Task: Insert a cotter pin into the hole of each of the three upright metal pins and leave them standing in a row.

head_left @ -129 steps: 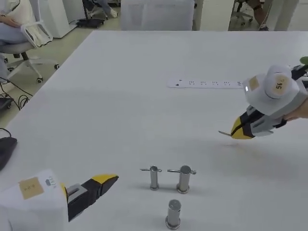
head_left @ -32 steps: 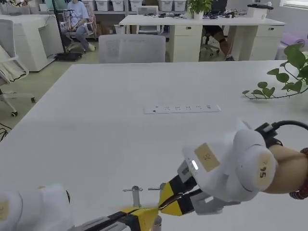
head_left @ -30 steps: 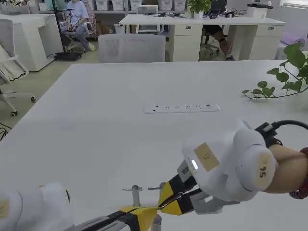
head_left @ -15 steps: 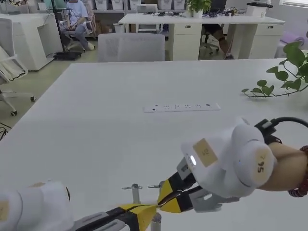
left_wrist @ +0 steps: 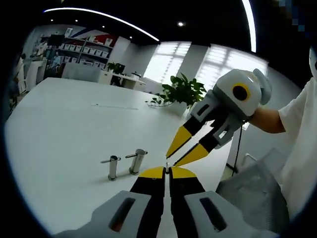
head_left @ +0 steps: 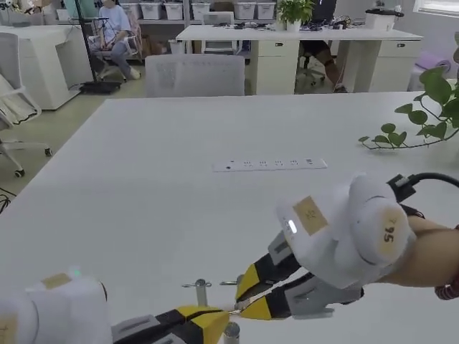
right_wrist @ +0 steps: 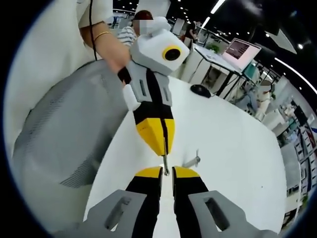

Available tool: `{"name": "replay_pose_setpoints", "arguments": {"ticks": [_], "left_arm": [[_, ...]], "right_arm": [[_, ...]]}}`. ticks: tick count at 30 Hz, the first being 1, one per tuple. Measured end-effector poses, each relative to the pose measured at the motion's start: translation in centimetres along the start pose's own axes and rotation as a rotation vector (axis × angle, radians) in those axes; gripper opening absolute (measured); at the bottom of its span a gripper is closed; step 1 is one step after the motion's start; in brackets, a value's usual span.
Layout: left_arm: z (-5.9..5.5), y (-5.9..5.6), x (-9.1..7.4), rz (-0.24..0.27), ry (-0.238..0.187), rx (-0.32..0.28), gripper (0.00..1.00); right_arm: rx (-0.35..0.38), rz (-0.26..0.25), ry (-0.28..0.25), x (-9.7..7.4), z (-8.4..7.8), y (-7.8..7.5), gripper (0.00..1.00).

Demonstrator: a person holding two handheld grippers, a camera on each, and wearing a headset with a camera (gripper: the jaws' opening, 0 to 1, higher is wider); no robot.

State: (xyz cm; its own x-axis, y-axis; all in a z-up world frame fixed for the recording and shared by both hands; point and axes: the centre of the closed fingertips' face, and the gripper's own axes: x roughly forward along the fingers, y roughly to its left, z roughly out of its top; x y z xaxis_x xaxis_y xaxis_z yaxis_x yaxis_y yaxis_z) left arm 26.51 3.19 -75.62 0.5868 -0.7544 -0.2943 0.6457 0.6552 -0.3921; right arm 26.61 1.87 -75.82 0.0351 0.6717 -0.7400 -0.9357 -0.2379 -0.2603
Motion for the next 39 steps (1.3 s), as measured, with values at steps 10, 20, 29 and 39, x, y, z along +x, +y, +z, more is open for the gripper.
{"name": "replay_pose_setpoints", "arguments": {"ticks": [10, 20, 29, 39], "left_arm": [[0.0, -0.9, -0.2, -0.062, 0.024, 0.128, 0.00], [-0.7, -2.3, -0.2, -0.134, 0.067, 0.213, 0.00], [-1.0, -3.9, -0.4, -0.224, 0.083, 0.244, 0.00], [-1.4, -4.9, -0.6, -0.293, 0.089, 0.251, 0.00]], "right_arm": [[0.140, 0.050, -0.034, -0.3, -0.5, 0.7, 0.13], [0.255, 0.168, -0.089, -0.7, -0.5, 2.5, 0.15], [0.320, 0.248, -0.115, -0.9, -0.4, 3.8, 0.15], [0.375, 0.310, -0.125, -1.2, -0.4, 5.1, 0.13]]}}
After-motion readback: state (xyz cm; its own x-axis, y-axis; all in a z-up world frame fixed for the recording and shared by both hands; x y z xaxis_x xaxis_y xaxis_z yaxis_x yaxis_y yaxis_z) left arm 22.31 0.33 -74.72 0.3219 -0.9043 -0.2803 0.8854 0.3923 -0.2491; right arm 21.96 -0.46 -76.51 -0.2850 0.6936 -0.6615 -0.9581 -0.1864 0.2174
